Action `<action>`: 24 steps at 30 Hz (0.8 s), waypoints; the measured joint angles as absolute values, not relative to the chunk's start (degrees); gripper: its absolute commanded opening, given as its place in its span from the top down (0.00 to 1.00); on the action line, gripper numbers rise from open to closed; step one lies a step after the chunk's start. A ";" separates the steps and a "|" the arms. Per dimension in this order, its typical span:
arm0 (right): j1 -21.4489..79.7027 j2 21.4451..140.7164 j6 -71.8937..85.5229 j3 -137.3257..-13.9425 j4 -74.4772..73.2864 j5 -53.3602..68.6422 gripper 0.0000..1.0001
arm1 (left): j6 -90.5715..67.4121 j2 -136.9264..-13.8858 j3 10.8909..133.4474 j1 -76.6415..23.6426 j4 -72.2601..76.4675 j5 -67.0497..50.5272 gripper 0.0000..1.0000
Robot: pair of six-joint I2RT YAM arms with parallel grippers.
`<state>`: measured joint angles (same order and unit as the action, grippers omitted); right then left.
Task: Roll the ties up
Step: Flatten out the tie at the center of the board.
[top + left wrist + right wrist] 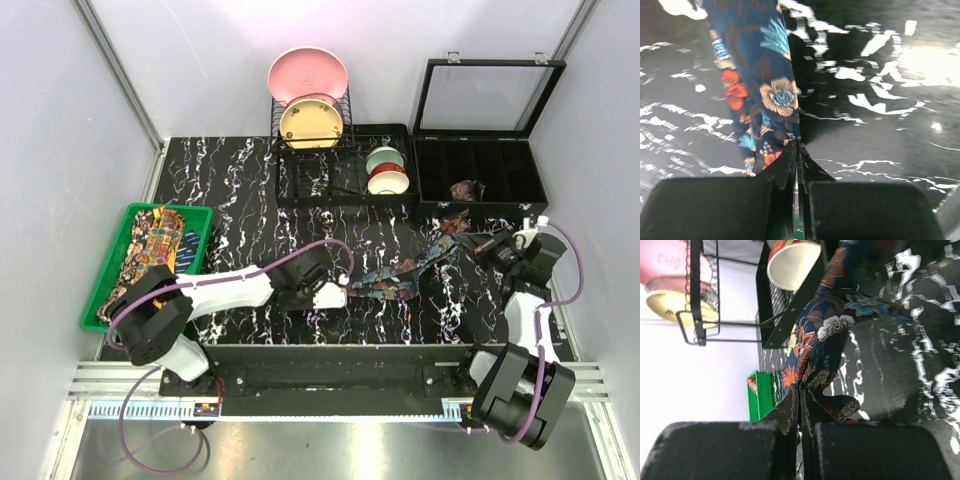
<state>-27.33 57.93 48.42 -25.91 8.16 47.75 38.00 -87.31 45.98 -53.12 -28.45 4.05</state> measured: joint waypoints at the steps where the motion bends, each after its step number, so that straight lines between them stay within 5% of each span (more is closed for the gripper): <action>1: -28.01 57.93 48.21 -25.91 7.66 47.81 1.00 | 37.78 -87.20 45.95 -53.08 -27.99 4.71 0.84; 5: -33.08 57.76 46.39 -25.91 5.72 50.59 1.00 | 37.19 -85.10 46.59 -52.88 -27.46 5.34 0.39; 10: -35.53 56.75 42.89 -26.11 2.15 53.32 1.00 | 36.97 -77.14 47.18 -52.05 -28.71 1.72 0.09; 19: -35.70 57.69 35.90 -30.13 -4.12 55.44 1.00 | 40.47 -84.58 56.10 -45.84 -28.34 -4.80 0.05; 22: -35.75 58.98 34.41 -30.72 -3.60 56.40 1.00 | 41.91 -88.88 56.88 -45.76 -27.99 -7.03 0.21; 24: -35.75 60.62 34.04 -30.74 -1.61 57.39 1.00 | 42.52 -91.50 56.93 -45.76 -28.05 -7.77 0.41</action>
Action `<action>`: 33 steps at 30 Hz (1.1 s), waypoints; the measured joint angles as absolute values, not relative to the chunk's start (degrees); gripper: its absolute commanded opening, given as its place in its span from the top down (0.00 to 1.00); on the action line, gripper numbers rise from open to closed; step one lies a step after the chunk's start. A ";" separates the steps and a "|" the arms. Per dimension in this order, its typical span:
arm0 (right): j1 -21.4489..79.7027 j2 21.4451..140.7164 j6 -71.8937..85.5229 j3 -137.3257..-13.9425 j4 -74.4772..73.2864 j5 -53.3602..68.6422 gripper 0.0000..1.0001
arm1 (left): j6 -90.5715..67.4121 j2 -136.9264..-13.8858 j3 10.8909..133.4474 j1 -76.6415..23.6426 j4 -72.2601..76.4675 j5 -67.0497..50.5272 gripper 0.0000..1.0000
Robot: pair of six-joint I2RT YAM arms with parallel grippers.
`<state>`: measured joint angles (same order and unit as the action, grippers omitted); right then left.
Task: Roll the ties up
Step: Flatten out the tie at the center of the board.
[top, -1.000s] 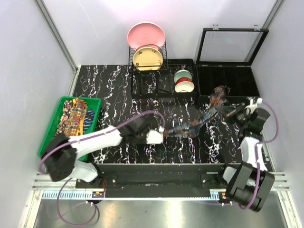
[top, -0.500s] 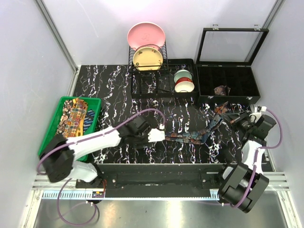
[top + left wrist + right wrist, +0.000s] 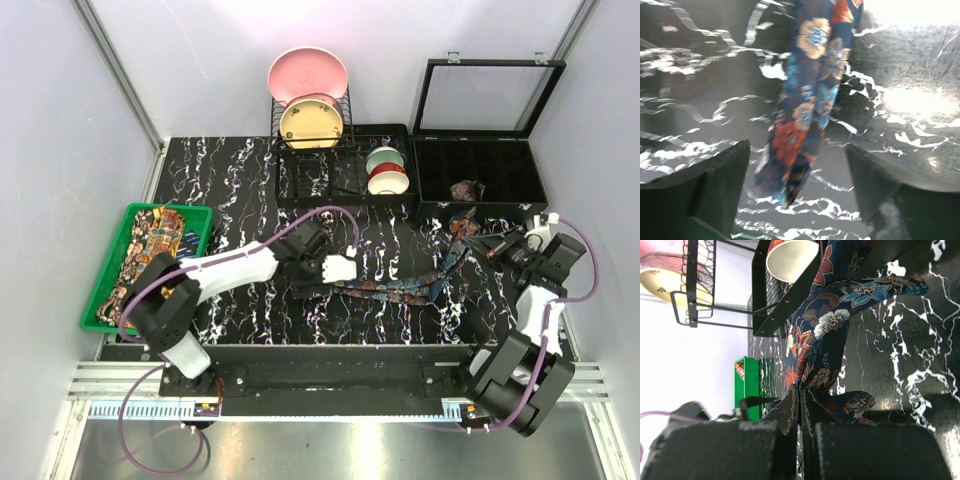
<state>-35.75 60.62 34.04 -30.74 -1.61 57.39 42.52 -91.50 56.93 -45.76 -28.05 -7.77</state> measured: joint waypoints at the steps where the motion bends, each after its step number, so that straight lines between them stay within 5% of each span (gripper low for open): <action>1: -35.77 61.63 33.87 -30.76 -0.49 58.15 1.00 | 43.16 -93.19 57.04 -45.78 -28.10 -7.73 0.48; 2: -35.77 62.67 33.65 -30.94 0.36 58.78 1.00 | 43.44 -94.70 57.10 -45.76 -28.16 -7.49 0.63; 4: -35.79 64.53 32.93 -31.86 1.52 60.12 0.98 | 43.66 -96.90 57.06 -45.19 -28.58 -7.05 0.74; 6: -35.83 66.04 31.44 -33.30 1.87 61.21 0.86 | 43.81 -96.66 56.49 -44.12 -28.29 -6.74 0.85; 14: -41.25 76.36 19.14 -45.87 -7.49 65.10 0.81 | 42.81 -86.06 46.39 -42.41 -27.73 -0.40 0.89; 17: -43.55 79.88 9.13 -52.64 -19.00 64.40 0.89 | 42.06 -83.05 44.16 -42.46 -27.49 2.31 0.88; 22: -44.01 86.24 -12.19 -63.86 -40.88 58.52 0.70 | 42.04 -78.83 40.56 -42.74 -27.18 5.67 0.88; 33: -42.72 98.41 -33.98 -71.50 -57.87 51.66 0.72 | 52.07 -66.87 32.01 -41.28 -26.96 7.94 0.89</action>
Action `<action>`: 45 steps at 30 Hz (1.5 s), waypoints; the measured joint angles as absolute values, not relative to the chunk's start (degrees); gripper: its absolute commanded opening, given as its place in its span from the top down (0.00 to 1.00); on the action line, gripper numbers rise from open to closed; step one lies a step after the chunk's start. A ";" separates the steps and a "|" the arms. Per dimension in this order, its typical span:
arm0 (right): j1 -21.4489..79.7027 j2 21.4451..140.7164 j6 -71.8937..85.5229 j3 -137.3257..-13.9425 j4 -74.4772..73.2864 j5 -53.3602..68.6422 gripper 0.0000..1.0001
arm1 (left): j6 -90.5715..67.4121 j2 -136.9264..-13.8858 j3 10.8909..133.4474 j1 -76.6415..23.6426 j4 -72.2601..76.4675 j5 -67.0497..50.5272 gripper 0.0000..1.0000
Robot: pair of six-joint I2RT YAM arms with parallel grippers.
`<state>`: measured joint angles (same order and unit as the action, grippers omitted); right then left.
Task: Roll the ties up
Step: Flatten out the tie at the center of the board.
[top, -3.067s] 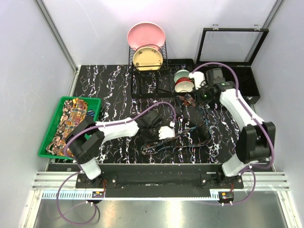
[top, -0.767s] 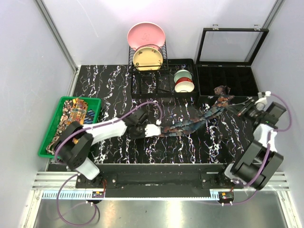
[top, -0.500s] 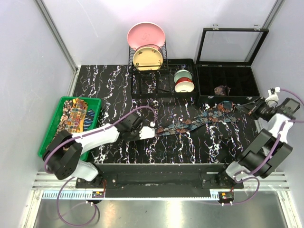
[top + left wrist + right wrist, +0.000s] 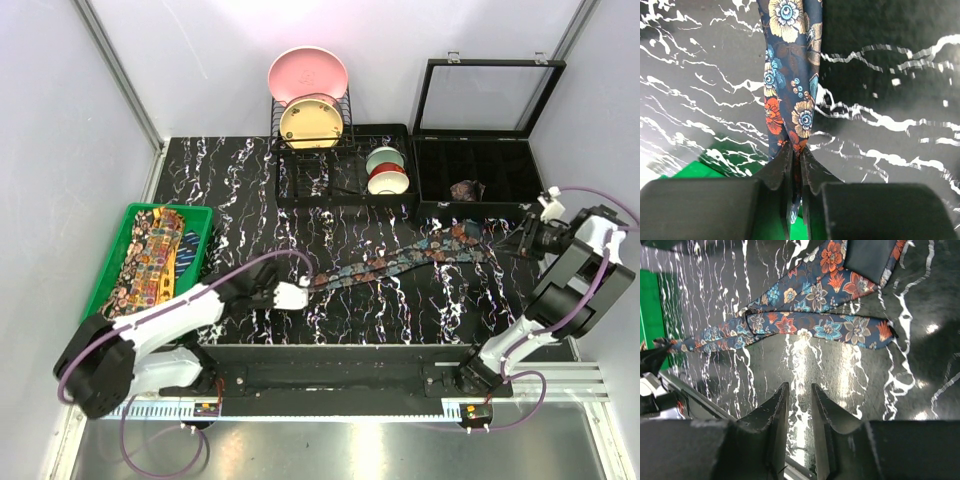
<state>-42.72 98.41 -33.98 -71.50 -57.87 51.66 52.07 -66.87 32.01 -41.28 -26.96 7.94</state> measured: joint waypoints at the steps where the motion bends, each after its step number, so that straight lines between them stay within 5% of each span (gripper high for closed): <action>1: -42.11 98.78 -34.17 -71.59 -57.80 51.66 0.73 | 53.43 -65.71 31.44 -40.64 -27.00 7.57 0.83; 3: -40.01 99.07 -34.57 -71.88 -57.19 51.70 0.75 | 57.54 -63.37 30.15 -36.73 -26.89 5.93 0.56; 6: -35.97 99.13 -34.46 -72.62 -55.16 51.48 0.78 | 61.21 -61.23 29.52 -31.86 -27.35 4.08 0.35; 10: -29.58 101.01 -33.28 -74.81 -49.89 49.89 0.84 | 61.39 -58.46 31.18 -30.81 -28.91 -1.61 0.27; 29: -16.80 110.91 -39.22 -72.62 -32.82 27.44 0.93 | 52.90 -71.79 42.41 -30.83 -28.51 -12.95 0.21; 38: -20.67 105.03 -49.63 -65.63 -31.59 19.44 0.96 | 49.69 -72.71 43.18 -33.28 -27.70 -13.28 0.27; 45: -26.70 100.73 -55.27 -61.56 -36.03 15.84 0.96 | 45.45 -84.47 53.87 -38.20 -26.33 -13.54 0.28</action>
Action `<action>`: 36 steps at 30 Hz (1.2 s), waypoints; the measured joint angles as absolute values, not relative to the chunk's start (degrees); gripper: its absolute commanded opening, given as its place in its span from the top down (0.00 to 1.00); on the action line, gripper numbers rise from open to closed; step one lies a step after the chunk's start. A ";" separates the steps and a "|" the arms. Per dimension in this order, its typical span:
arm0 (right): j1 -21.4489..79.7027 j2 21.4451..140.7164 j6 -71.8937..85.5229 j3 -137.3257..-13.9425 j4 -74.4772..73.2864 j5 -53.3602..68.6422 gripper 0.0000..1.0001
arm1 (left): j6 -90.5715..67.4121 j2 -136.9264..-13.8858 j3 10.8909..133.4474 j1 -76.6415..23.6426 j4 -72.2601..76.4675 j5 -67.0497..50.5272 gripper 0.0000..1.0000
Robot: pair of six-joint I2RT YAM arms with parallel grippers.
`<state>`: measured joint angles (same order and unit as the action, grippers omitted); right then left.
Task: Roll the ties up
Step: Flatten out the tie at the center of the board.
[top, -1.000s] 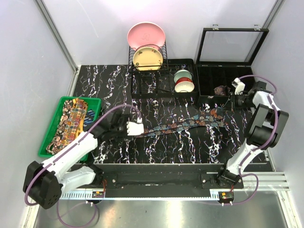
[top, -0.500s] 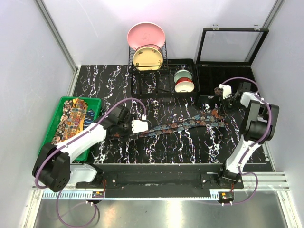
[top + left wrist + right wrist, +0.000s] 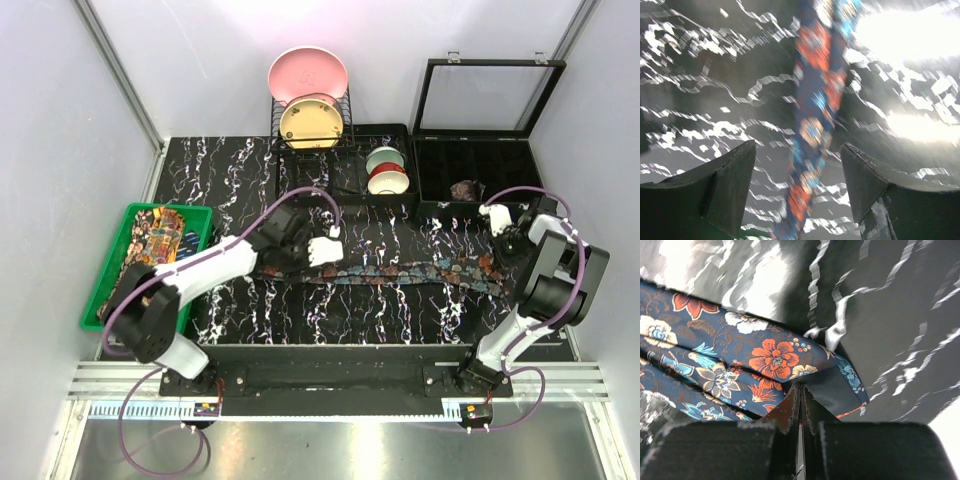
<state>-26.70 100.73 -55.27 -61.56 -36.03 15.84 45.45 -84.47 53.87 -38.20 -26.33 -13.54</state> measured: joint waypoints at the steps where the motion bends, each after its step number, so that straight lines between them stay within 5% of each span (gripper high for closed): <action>1: -26.74 100.05 -55.83 -60.77 -36.58 15.59 0.96 | 45.15 -86.19 55.37 -38.20 -25.98 -13.58 0.28; 18: -31.81 99.29 -59.83 -60.20 -41.41 15.53 0.96 | 49.71 -99.55 62.30 -39.44 -28.73 -15.79 0.35; 30: -32.29 101.10 -60.05 -62.37 -43.13 15.44 0.96 | 53.60 -100.92 62.72 -39.24 -29.82 -14.76 0.86; 36: -33.23 102.19 -60.14 -63.70 -43.20 15.46 0.96 | 55.53 -99.46 60.64 -36.53 -31.44 -14.48 0.99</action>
<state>-33.23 102.19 -60.14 -63.70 -43.20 15.46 55.53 -99.46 60.64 -36.53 -31.44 -14.48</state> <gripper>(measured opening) 0.040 0.061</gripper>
